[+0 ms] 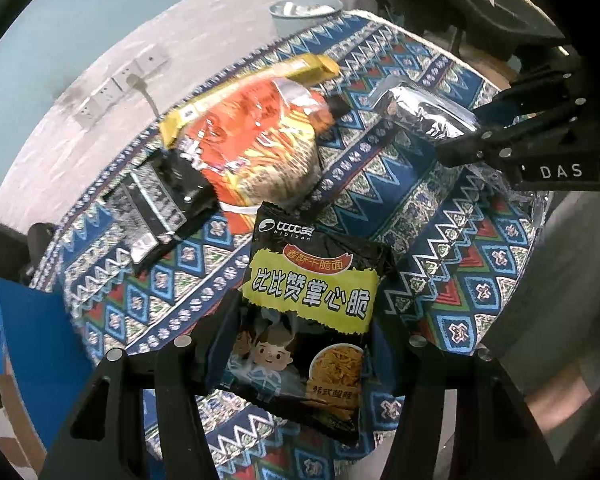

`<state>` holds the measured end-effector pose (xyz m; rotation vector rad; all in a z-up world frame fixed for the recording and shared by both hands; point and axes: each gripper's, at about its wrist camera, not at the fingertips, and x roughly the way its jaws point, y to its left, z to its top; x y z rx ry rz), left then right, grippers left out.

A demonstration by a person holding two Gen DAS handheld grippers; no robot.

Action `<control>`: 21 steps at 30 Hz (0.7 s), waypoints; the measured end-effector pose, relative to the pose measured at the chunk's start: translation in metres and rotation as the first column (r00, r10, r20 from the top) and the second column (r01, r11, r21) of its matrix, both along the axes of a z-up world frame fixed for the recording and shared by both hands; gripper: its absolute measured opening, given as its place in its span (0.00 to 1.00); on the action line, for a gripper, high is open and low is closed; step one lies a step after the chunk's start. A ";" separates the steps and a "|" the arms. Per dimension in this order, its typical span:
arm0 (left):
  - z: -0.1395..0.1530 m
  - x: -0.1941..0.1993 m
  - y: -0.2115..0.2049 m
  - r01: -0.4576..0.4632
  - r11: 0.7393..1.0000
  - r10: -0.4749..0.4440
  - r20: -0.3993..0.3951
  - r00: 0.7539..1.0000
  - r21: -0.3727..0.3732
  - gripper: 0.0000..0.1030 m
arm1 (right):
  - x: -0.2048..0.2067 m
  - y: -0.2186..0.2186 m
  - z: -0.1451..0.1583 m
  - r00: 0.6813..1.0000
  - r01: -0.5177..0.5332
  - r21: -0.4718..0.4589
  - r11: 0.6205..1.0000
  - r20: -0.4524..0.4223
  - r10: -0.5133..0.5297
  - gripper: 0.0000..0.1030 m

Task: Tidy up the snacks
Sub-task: 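Carry the silver bar and black-yellow bag over the cardboard box with both tools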

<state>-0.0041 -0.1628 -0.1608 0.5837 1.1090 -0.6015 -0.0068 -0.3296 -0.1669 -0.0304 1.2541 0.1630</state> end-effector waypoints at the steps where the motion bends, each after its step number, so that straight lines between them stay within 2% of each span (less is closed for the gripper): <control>1: 0.003 -0.001 0.003 -0.005 1.000 0.005 0.006 1.000 -0.004 0.59 | 0.002 0.002 0.005 1.000 -0.003 0.003 1.000 0.010 0.003 0.26; 13: 0.048 -0.002 0.038 -0.099 0.994 0.104 0.107 0.989 -0.047 0.59 | 0.004 0.026 0.044 0.992 -0.063 0.028 0.998 0.113 0.059 0.26; 21: 0.073 0.001 0.067 -0.197 0.978 0.206 0.184 0.961 -0.065 0.59 | 0.009 0.049 0.064 0.985 -0.097 0.054 0.994 0.149 0.088 0.26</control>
